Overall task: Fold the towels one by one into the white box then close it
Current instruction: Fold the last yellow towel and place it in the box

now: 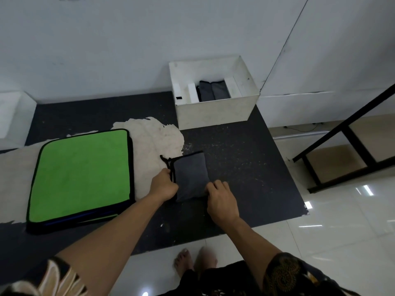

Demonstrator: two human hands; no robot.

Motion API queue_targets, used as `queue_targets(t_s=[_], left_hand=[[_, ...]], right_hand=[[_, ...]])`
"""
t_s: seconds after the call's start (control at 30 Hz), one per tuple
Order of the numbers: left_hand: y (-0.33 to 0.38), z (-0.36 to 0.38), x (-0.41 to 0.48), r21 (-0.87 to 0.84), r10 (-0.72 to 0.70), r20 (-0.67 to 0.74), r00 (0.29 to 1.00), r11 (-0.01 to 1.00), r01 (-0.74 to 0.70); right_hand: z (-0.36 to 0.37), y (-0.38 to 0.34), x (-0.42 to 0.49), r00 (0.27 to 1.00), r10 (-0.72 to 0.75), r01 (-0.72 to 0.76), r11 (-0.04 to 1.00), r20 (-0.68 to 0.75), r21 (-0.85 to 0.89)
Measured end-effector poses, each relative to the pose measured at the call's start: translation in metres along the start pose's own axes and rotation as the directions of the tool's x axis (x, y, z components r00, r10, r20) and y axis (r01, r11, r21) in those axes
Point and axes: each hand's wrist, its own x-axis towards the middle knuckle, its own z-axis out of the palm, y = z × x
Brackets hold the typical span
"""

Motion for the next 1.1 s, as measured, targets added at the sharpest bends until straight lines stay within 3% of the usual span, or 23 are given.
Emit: queue_targets(t_s=[0.2,0.37,0.43,0.5,0.6,0.7,0.77,0.87,1.1], left_hand=[[-0.002,0.001,-0.005,0.003,0.007,-0.089,0.996,1.000,-0.006],[-0.006,0.003,-0.008,0.161,-0.052,-0.058,0.997,0.985,0.060],[-0.003,0.005,-0.009,0.233,0.013,-0.158,0.987,0.972,0.024],[0.001,0.008,-0.011,0.359,0.196,-0.246,0.949,0.928,-0.099],[0.007,0.018,-0.012,0.576,0.441,-0.120,0.890,0.761,-0.299],[-0.002,0.025,-0.007,0.716,0.394,0.134,0.909,0.596,-0.363],[-0.017,0.026,-0.004,0.773,0.312,0.195,0.930,0.535,-0.341],[-0.028,0.025,-0.003,0.810,0.303,0.176,0.936,0.495,-0.313],[-0.034,0.026,0.003,0.814,0.295,0.155,0.943,0.503,-0.291]], right_hand=[[0.000,-0.002,-0.002,1.000,0.020,-0.020,1.000,0.005,0.012],[-0.003,0.001,0.000,0.995,0.046,-0.042,0.998,0.089,-0.049],[-0.006,-0.002,0.001,0.999,0.038,-0.035,0.998,0.036,-0.058],[-0.008,-0.008,0.004,0.999,0.028,-0.030,0.998,-0.034,-0.048],[-0.012,-0.017,0.013,0.998,-0.020,0.019,1.000,-0.058,-0.011],[-0.012,-0.024,0.020,0.993,-0.021,0.026,0.999,0.119,-0.037],[-0.009,-0.021,0.020,0.974,0.043,-0.021,0.994,0.221,-0.103],[-0.003,-0.013,0.016,0.966,0.069,-0.019,0.980,0.248,-0.200],[-0.001,-0.016,0.015,0.964,0.084,-0.032,0.978,0.254,-0.205]])
